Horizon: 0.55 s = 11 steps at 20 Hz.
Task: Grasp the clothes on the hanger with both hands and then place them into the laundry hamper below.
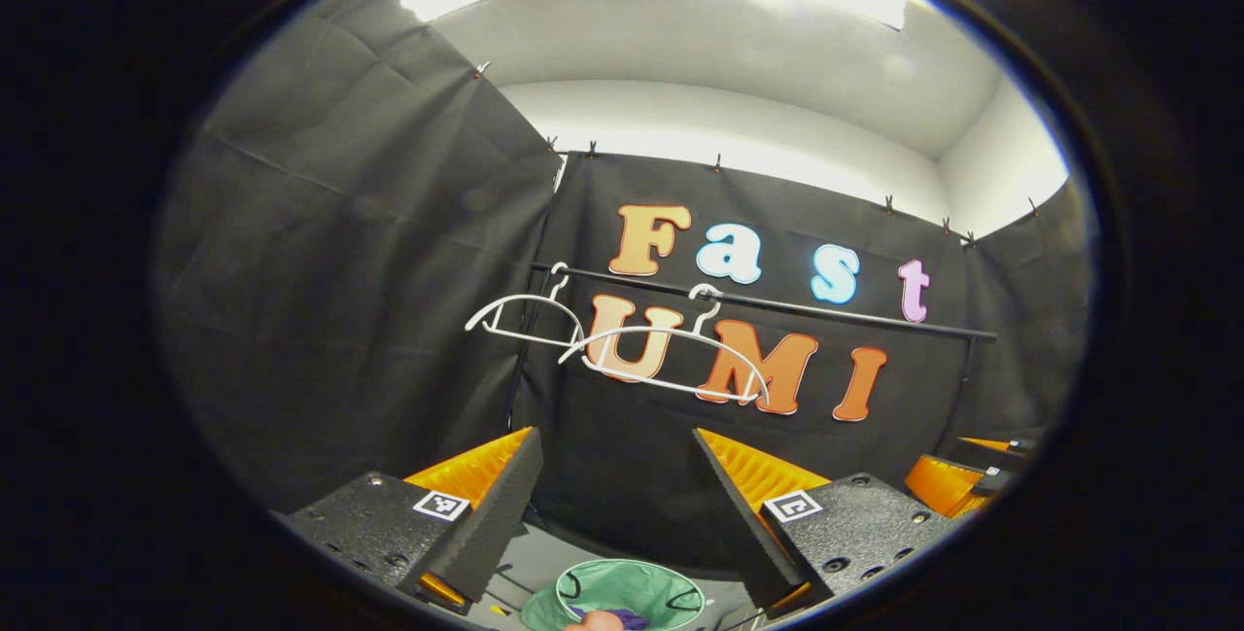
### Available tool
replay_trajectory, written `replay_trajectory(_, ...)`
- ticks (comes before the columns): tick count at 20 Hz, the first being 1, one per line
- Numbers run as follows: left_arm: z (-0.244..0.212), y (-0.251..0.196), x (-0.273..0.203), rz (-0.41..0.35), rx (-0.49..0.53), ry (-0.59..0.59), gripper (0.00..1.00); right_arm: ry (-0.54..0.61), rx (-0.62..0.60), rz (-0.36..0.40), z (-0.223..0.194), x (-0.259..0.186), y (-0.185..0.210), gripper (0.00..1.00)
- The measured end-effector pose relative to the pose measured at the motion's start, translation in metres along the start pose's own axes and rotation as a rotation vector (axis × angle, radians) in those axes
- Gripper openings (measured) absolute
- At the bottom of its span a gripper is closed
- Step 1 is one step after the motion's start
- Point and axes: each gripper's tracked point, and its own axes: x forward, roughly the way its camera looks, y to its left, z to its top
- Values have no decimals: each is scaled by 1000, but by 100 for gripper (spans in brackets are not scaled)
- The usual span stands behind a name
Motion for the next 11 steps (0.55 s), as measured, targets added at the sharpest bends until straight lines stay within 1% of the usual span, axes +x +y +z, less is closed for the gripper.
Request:
replay_trajectory(1, 3, -3, -8, 4, -9, -1, 92, 10, 9, 16, -3, -9, 3, 89)
replay_trajectory(2, 7, -4, -14, 11, -9, -5, 92, 15, 18, 22, -4, -17, 4, 100)
replay_trajectory(3, 11, -3, -19, 19, 1, -9, 99, 19, 22, 19, -4, -24, 1, 100)
replay_trajectory(4, 15, -4, -25, 25, 15, -16, 95, 15, 24, 17, -4, -31, -2, 98)
replay_trajectory(6, 19, -9, -32, 21, 27, -20, 95, 9, 32, 16, -3, -42, -3, 98)
replay_trajectory(7, 20, -14, -35, 9, 26, -22, 95, 7, 38, 14, -2, -46, -3, 92)
replay_trajectory(8, 21, -19, -37, 2, 25, -23, 92, 2, 41, 9, -2, -49, -5, 92)
replay_trajectory(11, 21, -30, -44, -18, 21, -12, 92, -3, 44, 0, -3, -54, -11, 92)
